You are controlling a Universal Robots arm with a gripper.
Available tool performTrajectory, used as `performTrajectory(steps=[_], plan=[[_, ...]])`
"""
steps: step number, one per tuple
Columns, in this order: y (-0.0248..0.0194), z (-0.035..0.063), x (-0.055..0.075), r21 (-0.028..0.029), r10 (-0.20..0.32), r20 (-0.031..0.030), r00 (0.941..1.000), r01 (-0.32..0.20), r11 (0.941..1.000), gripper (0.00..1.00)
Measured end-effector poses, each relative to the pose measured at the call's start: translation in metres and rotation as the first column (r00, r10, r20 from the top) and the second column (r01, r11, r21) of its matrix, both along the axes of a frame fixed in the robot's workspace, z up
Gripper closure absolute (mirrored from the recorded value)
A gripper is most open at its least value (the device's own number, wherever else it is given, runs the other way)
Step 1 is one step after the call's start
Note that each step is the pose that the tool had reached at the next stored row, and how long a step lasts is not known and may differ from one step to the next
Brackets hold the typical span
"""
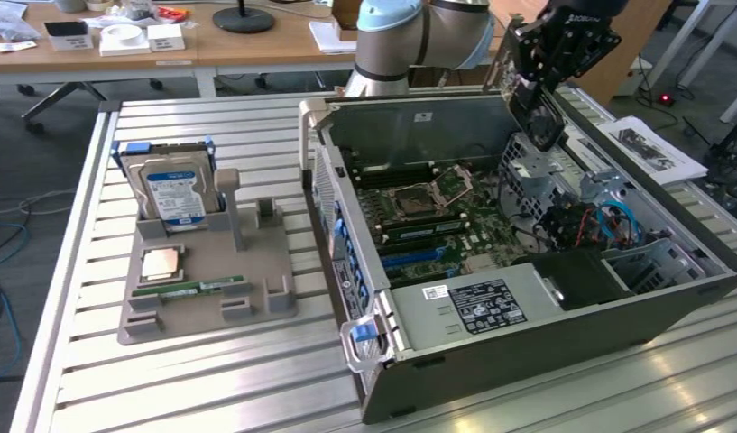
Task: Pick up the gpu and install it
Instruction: 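Pick up the gpu and move the gpu toward the slot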
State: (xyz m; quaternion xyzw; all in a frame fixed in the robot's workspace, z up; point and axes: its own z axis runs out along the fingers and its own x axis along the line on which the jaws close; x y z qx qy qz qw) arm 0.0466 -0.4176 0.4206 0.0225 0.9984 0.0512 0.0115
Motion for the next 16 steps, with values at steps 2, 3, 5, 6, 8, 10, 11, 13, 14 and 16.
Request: performTrajectory(steps=[2, 3, 5, 6, 8, 10, 11, 13, 14, 16], plan=[[0.0, 0.0, 0.0, 0.0001, 0.0, 0.0, 1.0, 0.0, 1.0, 0.73], [-0.0001, 0.0, 0.001, 0.0001, 0.0, 0.0, 1.0, 0.0, 1.0, 0.73], [-0.0001, 0.0, 0.005, 0.0001, 0.0, 0.0, 1.0, 0.0, 1.0, 0.73], [-0.0002, 0.0, 0.007, 0.0, 0.0, -0.0002, 1.0, 0.0, 1.0, 0.73], [-0.0009, 0.0, 0.009, 0.0, 0.0, -0.0004, 1.0, 0.0, 1.0, 0.73], [-0.002, 0.0, 0.011, 0.0001, 0.0, -0.0005, 1.0, 0.0, 1.0, 0.73], [-0.0026, 0.0, 0.012, 0.0001, 0.0, -0.0005, 1.0, 0.0, 1.0, 0.73], [-0.0041, -0.0001, 0.012, 0.0002, 0.0, -0.0005, 1.0, 0.0, 1.0, 0.73], [-0.0054, 0.0, 0.013, 0.0001, 0.0, -0.0005, 1.0, 0.0, 1.0, 0.73], [-0.0079, 0.0, 0.013, 0.0001, 0.0, -0.0005, 1.0, 0.0, 1.0, 0.73]])
